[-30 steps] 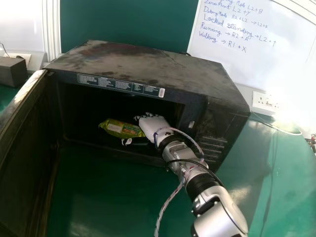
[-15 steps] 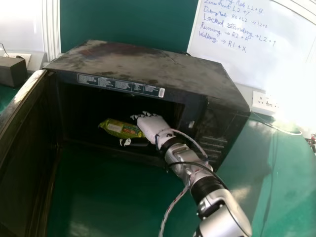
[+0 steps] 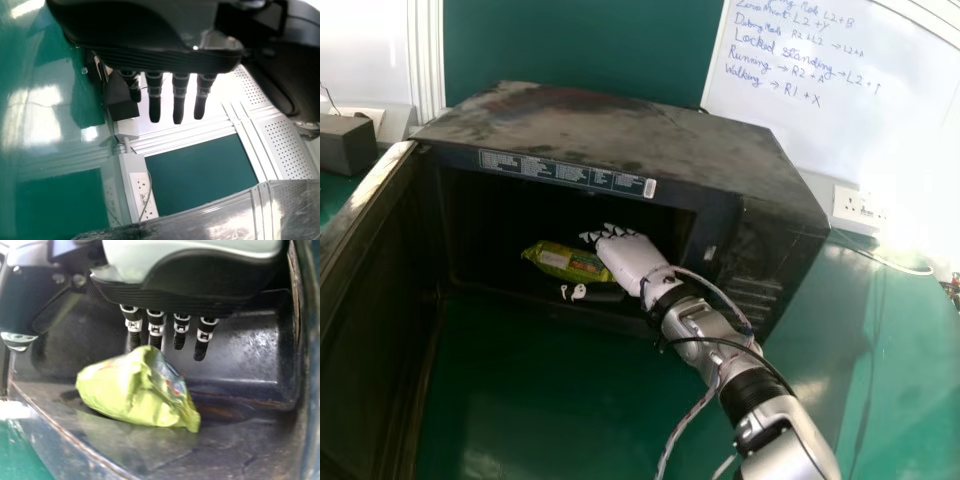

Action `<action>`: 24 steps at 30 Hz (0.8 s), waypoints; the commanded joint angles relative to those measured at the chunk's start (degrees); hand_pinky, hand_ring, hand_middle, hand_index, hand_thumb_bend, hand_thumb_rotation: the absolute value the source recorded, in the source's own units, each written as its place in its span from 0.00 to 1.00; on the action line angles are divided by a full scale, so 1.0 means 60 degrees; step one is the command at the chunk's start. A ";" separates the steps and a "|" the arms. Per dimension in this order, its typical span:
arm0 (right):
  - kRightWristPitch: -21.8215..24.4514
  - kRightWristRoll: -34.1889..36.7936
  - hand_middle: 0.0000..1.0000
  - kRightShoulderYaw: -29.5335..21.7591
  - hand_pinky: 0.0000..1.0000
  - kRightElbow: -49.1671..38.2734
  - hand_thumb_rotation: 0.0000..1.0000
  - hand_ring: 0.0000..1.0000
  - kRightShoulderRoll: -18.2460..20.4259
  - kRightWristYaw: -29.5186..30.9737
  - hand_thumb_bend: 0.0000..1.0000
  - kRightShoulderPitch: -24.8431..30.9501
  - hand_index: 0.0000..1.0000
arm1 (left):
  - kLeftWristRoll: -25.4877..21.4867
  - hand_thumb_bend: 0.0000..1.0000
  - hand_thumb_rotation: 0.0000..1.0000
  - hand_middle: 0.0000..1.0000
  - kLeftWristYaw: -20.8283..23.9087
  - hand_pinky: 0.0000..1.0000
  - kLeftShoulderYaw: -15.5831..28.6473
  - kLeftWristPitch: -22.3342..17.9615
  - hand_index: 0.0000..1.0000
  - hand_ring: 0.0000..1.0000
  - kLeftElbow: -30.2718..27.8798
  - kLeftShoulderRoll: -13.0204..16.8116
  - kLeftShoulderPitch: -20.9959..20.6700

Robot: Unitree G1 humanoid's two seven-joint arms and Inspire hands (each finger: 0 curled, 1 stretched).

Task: Put biscuit inside oven

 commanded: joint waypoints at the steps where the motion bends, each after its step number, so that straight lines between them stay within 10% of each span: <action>1: 0.0105 0.0147 0.92 -0.0229 0.92 -0.0183 0.46 0.91 -0.0574 -0.0026 1.00 0.0440 0.91 | -0.0064 1.00 0.85 0.94 -0.0037 0.75 0.0067 -0.0105 0.94 0.90 0.0054 0.0056 0.0008; 24: 0.0293 0.0251 0.92 -0.1190 0.92 -0.3418 0.47 0.92 -0.1623 0.0726 1.00 0.2449 0.92 | 0.0034 1.00 0.85 0.94 -0.0074 0.77 0.0020 -0.0172 0.95 0.91 0.0067 0.0099 0.0013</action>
